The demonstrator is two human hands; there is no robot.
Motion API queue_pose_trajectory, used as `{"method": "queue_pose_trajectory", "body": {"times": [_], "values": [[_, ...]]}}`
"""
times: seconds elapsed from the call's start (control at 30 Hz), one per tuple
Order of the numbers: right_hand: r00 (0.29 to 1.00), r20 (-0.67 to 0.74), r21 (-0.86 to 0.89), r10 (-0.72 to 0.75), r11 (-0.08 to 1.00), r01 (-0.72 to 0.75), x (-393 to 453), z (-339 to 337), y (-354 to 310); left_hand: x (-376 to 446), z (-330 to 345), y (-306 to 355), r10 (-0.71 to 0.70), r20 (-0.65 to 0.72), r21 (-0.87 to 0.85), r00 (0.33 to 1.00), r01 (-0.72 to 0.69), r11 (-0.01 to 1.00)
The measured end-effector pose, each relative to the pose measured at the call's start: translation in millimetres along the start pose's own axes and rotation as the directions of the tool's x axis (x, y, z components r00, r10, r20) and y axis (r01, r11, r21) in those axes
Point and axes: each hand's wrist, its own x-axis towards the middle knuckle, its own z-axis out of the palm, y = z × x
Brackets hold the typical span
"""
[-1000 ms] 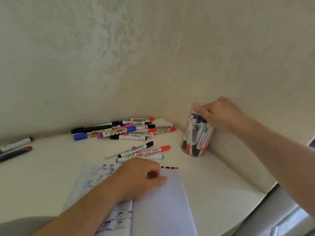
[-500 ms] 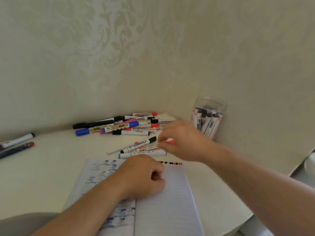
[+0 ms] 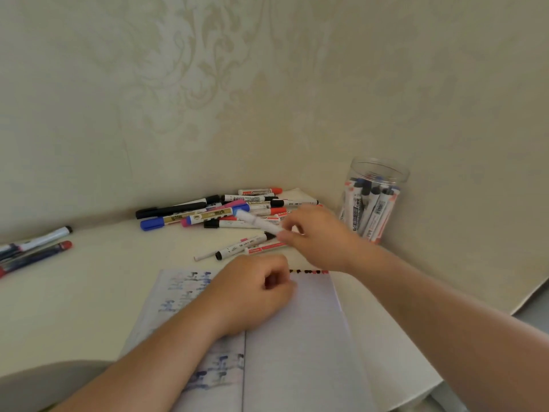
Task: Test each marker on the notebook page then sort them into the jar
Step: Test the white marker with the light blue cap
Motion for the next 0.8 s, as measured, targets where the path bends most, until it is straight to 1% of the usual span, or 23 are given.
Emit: {"method": "queue_pose_trajectory", "body": {"times": [0.03, 0.07, 0.1, 0.13, 0.17, 0.2, 0.23, 0.27, 0.3, 0.33, 0.37, 0.4, 0.43, 0.47, 0.5, 0.53, 0.57, 0.6, 0.67, 0.8], "values": [[1.0, -0.014, 0.04, 0.023, 0.999, -0.023, -7.4, -9.3, 2.3, 0.4, -0.9, -2.0, -0.041, -0.088, -0.112, 0.995, 0.031, 0.993], [0.999, -0.003, 0.076, 0.053, 0.996, -0.053, -16.3, -17.8, 6.2, 1.1, -1.9, -3.8, -0.102, -0.171, -0.231, 0.98, 0.06, 0.971], [0.996, 0.022, 0.102, 0.081, 0.991, -0.082, -26.3, -24.7, 10.6, 1.4, -2.5, -6.1, -0.171, -0.227, -0.339, 0.959, 0.086, 0.937], [0.993, 0.053, 0.112, 0.101, 0.988, -0.107, -37.0, -30.3, 14.0, 2.0, -3.2, -7.9, -0.226, -0.249, -0.422, 0.942, 0.105, 0.901], [0.99, 0.084, 0.096, 0.112, 0.988, -0.12, -47.1, -33.1, 17.1, 2.3, -3.6, -8.9, -0.252, -0.246, -0.468, 0.936, 0.113, 0.876], [0.989, 0.101, 0.07, 0.111, 0.99, -0.118, -56.1, -34.1, 19.4, 2.7, -3.7, -9.6, -0.243, -0.232, -0.463, 0.942, 0.112, 0.879], [0.989, 0.11, 0.056, 0.102, 0.993, -0.108, -63.7, -33.8, 21.3, 3.4, -3.7, -9.5, -0.208, -0.21, -0.395, 0.955, 0.111, 0.912], [0.991, 0.1, 0.089, 0.092, 0.991, -0.101, -70.2, -33.3, 21.6, 3.6, -3.3, -7.7, -0.154, -0.179, -0.282, 0.972, 0.099, 0.954], [0.992, 0.072, 0.173, 0.103, 0.978, -0.114, -76.0, -33.1, 20.7, 4.1, -1.7, -6.5, -0.088, -0.144, -0.149, 0.986, 0.066, 0.987], [0.989, 0.03, 0.291, 0.145, 0.945, -0.147, -80.8, -32.6, 18.9, 4.2, 0.1, -4.0, -0.022, -0.113, -0.035, 0.993, 0.018, 0.999], [0.98, -0.014, 0.42, 0.199, 0.89, -0.175, -84.9, -31.2, 16.5, 3.6, 1.9, -1.2, 0.033, -0.093, 0.042, 0.995, -0.029, 0.999], [0.968, -0.036, 0.561, 0.249, 0.807, -0.187, -87.8, -28.6, 12.3, 2.7, 3.7, 0.9, 0.069, -0.082, 0.091, 0.994, -0.061, 0.994], [0.959, -0.034, 0.703, 0.28, 0.689, -0.177, -90.5, -24.5, 8.1, 0.9, 5.2, 2.8, 0.08, -0.071, 0.118, 0.994, -0.071, 0.99], [0.954, -0.01, 0.825, 0.299, 0.541, -0.161, -92.5, -19.3, 3.5, -1.0, 6.2, 4.6, 0.079, -0.058, 0.13, 0.995, -0.071, 0.989], [0.953, 0.018, 0.914, 0.303, 0.381, -0.138, -93.6, -13.1, -1.0, -2.3, 6.6, 6.2, 0.078, -0.045, 0.142, 0.996, -0.071, 0.987], [0.953, 0.043, 0.963, 0.301, 0.242, -0.12, -93.3, -6.2, -5.2, -2.9, 6.7, 7.1, 0.081, -0.03, 0.156, 0.996, -0.075, 0.985], [0.951, 0.062, 0.979, 0.304, 0.166, -0.117, -92.1, 0.5, -8.4, -3.1, 6.8, 7.7, 0.09, -0.008, 0.173, 0.996, -0.087, 0.981], [0.947, 0.072, 0.98, 0.313, 0.154, -0.125, -90.6, 5.6, -11.7, -2.7, 6.9, 8.5, 0.105, 0.021, 0.183, 0.994, -0.107, 0.977], [0.939, 0.078, 0.971, 0.336, 0.188, -0.148, -86.7, 13.3, -16.9, -1.0, 7.2, 7.8, 0.137, 0.068, 0.183, 0.988, -0.148, 0.972], [0.917, 0.069, 0.967, 0.394, 0.201, -0.159, -83.9, 20.2, -20.0, 2.1, 7.4, 3.2, 0.151, 0.076, 0.146, 0.986, -0.161, 0.976]]}}
